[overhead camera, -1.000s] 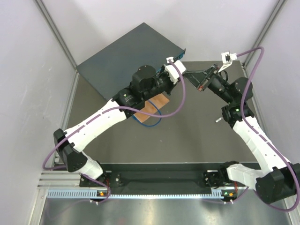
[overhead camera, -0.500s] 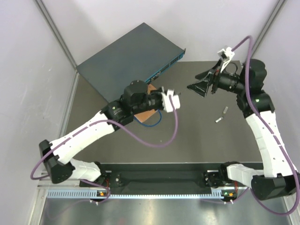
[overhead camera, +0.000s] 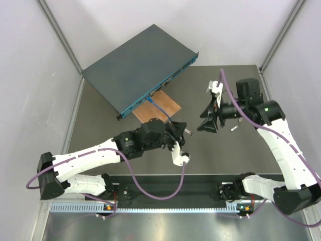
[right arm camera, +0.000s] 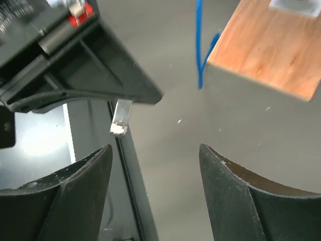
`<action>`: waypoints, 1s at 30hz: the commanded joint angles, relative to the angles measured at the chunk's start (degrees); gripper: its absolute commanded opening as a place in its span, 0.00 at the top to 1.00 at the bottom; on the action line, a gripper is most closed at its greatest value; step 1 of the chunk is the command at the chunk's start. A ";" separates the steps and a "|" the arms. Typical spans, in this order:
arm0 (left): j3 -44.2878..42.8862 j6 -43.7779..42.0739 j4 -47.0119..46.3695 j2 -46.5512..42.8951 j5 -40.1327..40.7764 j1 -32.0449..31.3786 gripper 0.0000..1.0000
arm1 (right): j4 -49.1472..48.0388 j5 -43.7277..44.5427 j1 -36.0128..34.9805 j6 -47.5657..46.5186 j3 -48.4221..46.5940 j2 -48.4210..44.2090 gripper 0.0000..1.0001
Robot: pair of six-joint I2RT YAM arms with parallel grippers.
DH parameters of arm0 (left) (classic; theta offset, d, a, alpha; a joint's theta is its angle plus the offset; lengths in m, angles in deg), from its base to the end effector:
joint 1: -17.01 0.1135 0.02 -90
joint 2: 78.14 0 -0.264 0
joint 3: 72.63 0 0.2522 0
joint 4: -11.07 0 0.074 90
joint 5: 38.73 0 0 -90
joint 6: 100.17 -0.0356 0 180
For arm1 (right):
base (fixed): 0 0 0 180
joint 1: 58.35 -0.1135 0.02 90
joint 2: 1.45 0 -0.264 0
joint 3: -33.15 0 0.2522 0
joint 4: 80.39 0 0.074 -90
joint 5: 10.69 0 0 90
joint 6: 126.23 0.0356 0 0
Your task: Insert the plug into the switch port
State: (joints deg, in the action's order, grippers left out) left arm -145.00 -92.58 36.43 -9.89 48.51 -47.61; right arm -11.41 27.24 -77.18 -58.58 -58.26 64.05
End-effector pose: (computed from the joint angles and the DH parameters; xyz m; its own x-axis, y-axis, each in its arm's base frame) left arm 0.1167 -0.2499 0.3371 0.8931 0.4274 -0.1404 0.2757 -0.2733 0.9216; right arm 0.1873 0.0935 0.3985 -0.3150 -0.3544 -0.8805 -0.9337 0.2823 0.2204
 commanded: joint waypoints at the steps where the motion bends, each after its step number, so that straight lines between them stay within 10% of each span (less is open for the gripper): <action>1: 1.65 -7.32 -8.42 -0.48 6.71 -1.73 1.00 | -4.67 2.85 -2.35 0.46 4.16 -5.11 0.31; 20: 4.21 -10.05 -14.32 -0.13 10.24 -3.41 1.00 | -17.34 9.79 -11.58 8.02 8.48 -4.15 0.35; 30: 4.55 -9.79 -15.02 -0.31 10.15 -3.41 1.00 | -17.96 12.79 -13.95 7.14 8.30 -2.48 0.57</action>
State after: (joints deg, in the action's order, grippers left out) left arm -140.59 -101.85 24.98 -9.87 59.02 -50.65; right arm -27.26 38.56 -90.17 -51.04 -48.91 61.64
